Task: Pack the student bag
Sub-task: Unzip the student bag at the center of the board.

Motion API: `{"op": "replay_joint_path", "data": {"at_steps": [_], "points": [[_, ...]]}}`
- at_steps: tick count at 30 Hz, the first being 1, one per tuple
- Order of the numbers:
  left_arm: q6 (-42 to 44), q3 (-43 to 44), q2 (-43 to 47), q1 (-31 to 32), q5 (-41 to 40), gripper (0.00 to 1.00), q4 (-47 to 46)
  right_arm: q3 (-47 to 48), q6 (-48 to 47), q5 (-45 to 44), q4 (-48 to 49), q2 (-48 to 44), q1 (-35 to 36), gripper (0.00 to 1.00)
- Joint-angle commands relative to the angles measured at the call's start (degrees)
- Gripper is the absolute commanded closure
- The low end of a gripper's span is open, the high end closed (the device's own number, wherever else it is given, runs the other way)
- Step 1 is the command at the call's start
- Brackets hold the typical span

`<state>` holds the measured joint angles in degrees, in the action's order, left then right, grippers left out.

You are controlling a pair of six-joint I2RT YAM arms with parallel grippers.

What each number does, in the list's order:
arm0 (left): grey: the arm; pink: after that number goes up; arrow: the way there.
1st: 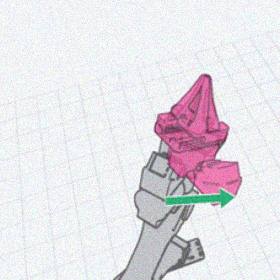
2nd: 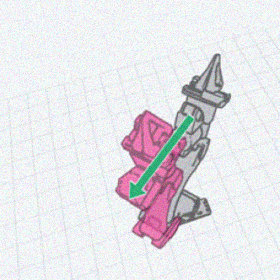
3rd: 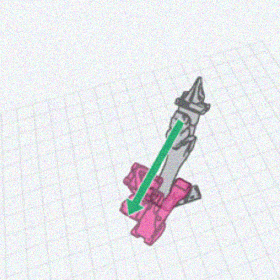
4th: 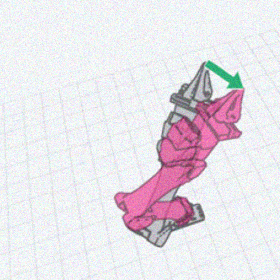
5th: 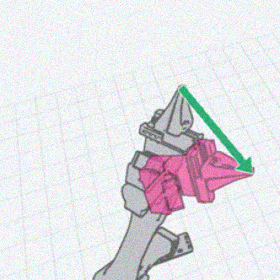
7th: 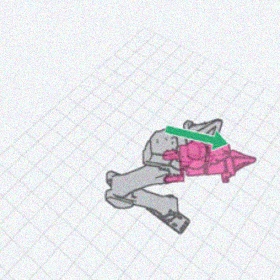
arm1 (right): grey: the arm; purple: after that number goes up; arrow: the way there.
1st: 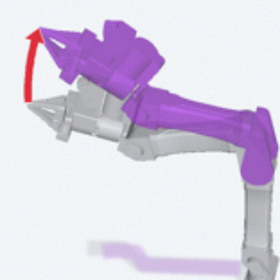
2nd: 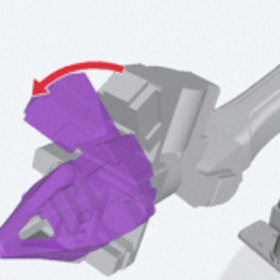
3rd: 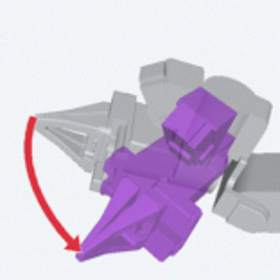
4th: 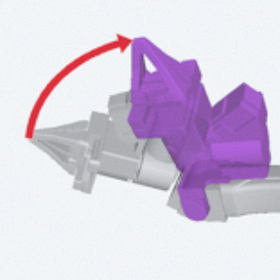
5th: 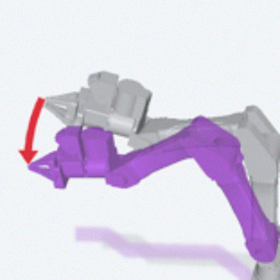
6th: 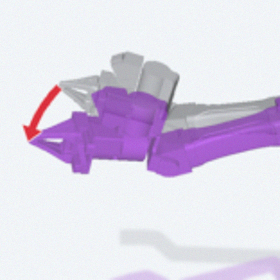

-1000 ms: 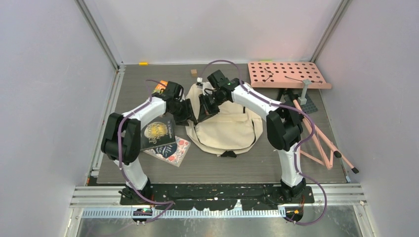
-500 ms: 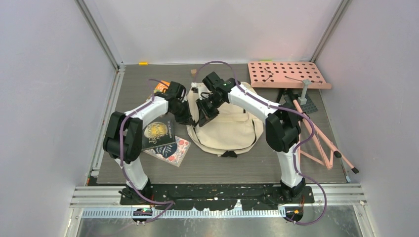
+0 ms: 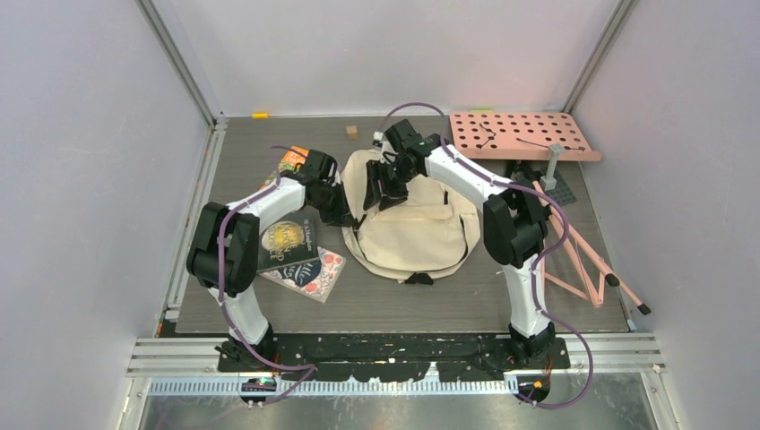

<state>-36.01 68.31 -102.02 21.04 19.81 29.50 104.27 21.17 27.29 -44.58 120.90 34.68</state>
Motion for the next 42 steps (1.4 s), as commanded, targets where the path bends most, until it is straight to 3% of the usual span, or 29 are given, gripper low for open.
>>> {"op": "replay_joint_path", "data": {"at_steps": [1,15,23,33,42], "points": [[-0.09,-0.02,1.29,0.27,3.37,1.00,-3.04,2.68,6.23,0.69,1.90,2.57,-0.46,0.45],[1.37,-0.11,1.68,0.31,4.18,1.00,-1.73,3.18,13.66,4.24,5.58,8.15,-0.40,0.47],[1.60,-0.02,1.75,0.23,4.18,1.00,-1.80,2.90,14.74,5.84,7.37,9.05,-0.40,0.64],[1.01,-0.02,1.83,0.23,3.84,1.00,-2.35,3.46,13.42,6.28,6.92,10.30,-0.41,0.66],[0.43,1.95,0.77,0.02,1.47,1.00,-0.60,3.58,10.22,4.94,6.15,7.55,-0.61,0.99]]}}
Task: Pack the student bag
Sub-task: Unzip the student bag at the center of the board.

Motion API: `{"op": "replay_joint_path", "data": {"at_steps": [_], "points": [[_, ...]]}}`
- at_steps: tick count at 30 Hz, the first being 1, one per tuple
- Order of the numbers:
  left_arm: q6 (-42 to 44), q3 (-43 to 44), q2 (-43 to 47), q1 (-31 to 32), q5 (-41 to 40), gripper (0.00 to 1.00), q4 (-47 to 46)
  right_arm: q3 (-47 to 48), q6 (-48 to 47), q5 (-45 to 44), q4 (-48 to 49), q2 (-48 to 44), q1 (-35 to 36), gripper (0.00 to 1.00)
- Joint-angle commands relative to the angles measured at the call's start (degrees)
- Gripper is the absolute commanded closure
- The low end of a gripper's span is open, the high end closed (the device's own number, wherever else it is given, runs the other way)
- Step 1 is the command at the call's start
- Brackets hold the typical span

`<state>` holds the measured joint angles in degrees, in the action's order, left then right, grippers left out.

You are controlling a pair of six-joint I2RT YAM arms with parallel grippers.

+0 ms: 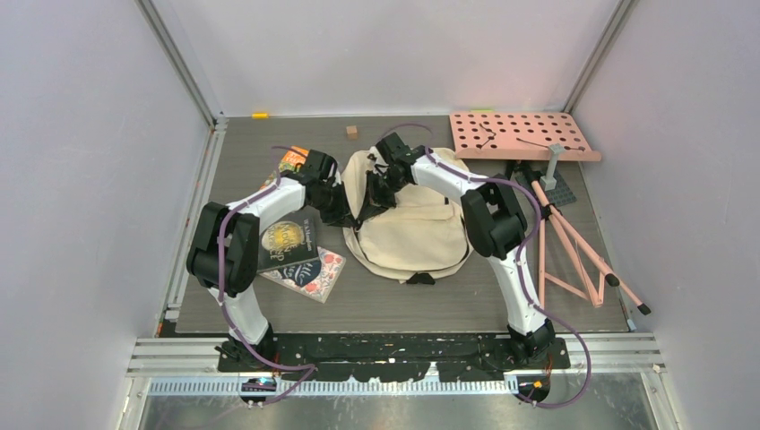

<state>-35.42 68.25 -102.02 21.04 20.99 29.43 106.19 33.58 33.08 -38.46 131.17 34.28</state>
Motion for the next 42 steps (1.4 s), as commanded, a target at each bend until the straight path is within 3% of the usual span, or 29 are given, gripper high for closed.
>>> {"op": "replay_joint_path", "data": {"at_steps": [1,12,22,34,42], "points": [[-0.22,2.51,0.48,-0.09,-0.06,1.00,-0.25,1.48,-3.10,-1.10,0.04,-3.14,-0.19,0.99],[-2.67,8.19,-4.67,-3.24,-0.59,1.00,-3.02,-2.21,-13.84,-2.03,-0.61,-12.94,-0.05,0.99],[-4.02,16.42,-10.93,-5.49,-2.09,1.00,-4.78,0.83,-23.46,-3.21,-11.36,-13.82,1.35,0.99],[-2.58,32.59,-22.25,-7.23,-2.96,1.00,-2.54,-0.81,-27.69,-6.41,-16.50,-16.52,1.88,0.99],[-0.37,37.58,-25.31,-7.58,-3.73,1.00,-0.21,0.95,-29.62,-8.19,-20.30,-18.17,2.30,1.00]]}}
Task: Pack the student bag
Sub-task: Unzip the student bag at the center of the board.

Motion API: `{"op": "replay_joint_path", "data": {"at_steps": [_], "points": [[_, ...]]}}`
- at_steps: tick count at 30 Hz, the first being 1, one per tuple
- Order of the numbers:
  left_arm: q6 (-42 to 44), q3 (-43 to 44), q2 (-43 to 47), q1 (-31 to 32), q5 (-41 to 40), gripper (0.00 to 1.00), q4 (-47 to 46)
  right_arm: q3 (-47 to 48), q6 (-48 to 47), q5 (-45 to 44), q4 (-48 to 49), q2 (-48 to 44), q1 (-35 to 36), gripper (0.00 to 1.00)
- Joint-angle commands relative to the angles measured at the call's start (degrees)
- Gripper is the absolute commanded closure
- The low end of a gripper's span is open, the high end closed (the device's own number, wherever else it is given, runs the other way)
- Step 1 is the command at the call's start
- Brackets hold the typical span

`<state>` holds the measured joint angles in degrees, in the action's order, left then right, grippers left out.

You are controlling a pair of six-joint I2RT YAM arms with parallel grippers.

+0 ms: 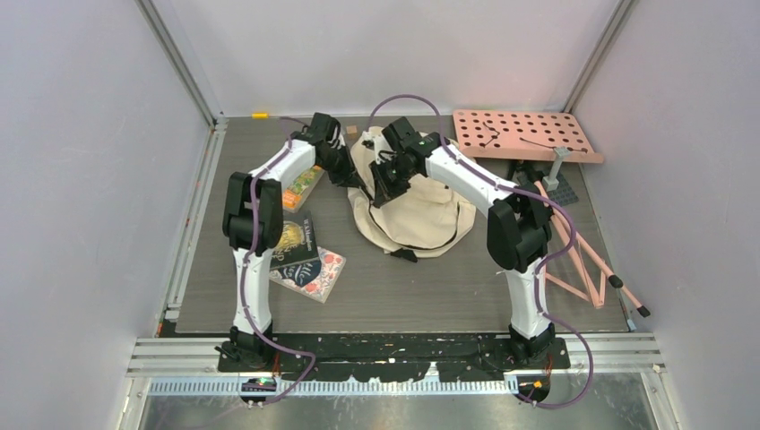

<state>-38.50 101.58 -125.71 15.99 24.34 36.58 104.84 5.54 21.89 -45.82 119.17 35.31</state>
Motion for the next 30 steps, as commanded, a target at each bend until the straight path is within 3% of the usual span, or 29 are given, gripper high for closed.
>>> {"op": "replay_joint_path", "data": {"at_steps": [1,6,11,14,23,30], "points": [[2.87,4.32,-1.66,-2.54,-6.89,1.00,-7.24,2.74,-1.63,3.05,-13.43,-6.15,1.32,1.00],[4.01,2.25,0.34,-2.54,-4.92,0.96,-7.26,8.49,-0.28,4.15,-13.70,-4.41,1.76,0.99],[5.20,-2.94,5.15,-2.45,-3.25,0.62,-6.60,15.89,-0.13,4.32,-14.88,-0.73,2.94,0.99],[5.27,-6.97,9.70,-2.45,-5.13,0.50,-4.75,16.82,-0.12,4.62,-15.01,0.01,3.51,0.99],[-2.33,-21.34,21.56,-0.53,-2.10,0.44,-7.47,15.59,-0.65,2.01,-14.99,0.70,5.54,1.00],[-5.63,-23.79,25.30,2.47,-2.02,0.42,-5.45,14.15,-0.79,0.65,-14.47,0.32,6.69,0.99]]}}
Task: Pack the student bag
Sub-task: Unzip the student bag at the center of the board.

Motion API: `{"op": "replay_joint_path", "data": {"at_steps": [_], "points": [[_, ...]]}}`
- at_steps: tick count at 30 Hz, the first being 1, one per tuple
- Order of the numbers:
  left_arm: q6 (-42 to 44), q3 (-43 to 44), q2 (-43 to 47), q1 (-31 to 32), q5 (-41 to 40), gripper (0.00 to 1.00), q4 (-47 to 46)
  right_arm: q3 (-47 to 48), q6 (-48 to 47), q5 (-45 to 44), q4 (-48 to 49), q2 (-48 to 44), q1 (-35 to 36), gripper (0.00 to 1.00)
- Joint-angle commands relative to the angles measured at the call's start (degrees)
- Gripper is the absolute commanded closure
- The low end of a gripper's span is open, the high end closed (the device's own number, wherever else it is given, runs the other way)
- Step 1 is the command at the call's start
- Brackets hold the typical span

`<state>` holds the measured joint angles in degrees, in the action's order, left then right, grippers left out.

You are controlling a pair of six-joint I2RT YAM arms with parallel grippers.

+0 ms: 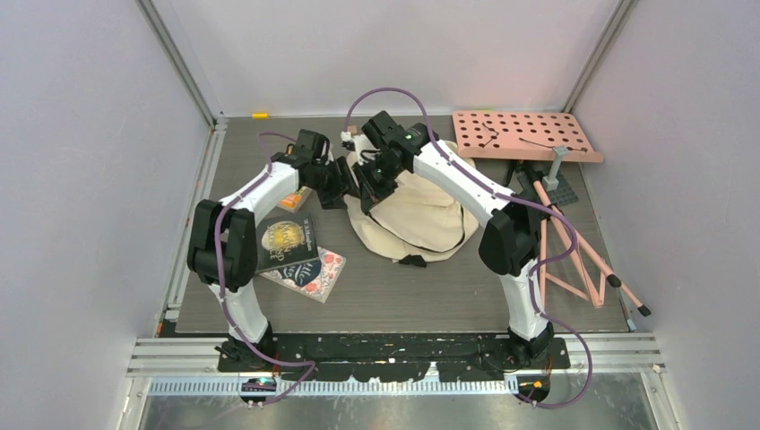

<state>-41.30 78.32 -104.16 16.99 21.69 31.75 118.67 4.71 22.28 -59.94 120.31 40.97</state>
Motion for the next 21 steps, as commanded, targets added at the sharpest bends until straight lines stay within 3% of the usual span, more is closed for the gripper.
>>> {"op": "replay_joint_path", "data": {"at_steps": [1,5,16,21], "points": [[-3.09,-0.51,3.78,1.73,0.63,0.41,0.08,0.28,-0.12,-0.06,-0.35,-0.84,1.21,0.99],[-3.78,-1.26,3.27,2.36,2.08,0.42,1.47,0.32,-0.46,-0.47,-0.22,-1.00,1.62,0.99],[-3.22,-0.97,1.96,3.05,2.93,0.98,2.09,-1.18,-1.21,-2.79,-0.31,-1.69,2.54,1.00],[-3.15,-0.68,2.31,2.98,2.89,1.00,0.38,-2.82,-1.77,-4.24,-0.35,-2.98,2.92,0.99]]}}
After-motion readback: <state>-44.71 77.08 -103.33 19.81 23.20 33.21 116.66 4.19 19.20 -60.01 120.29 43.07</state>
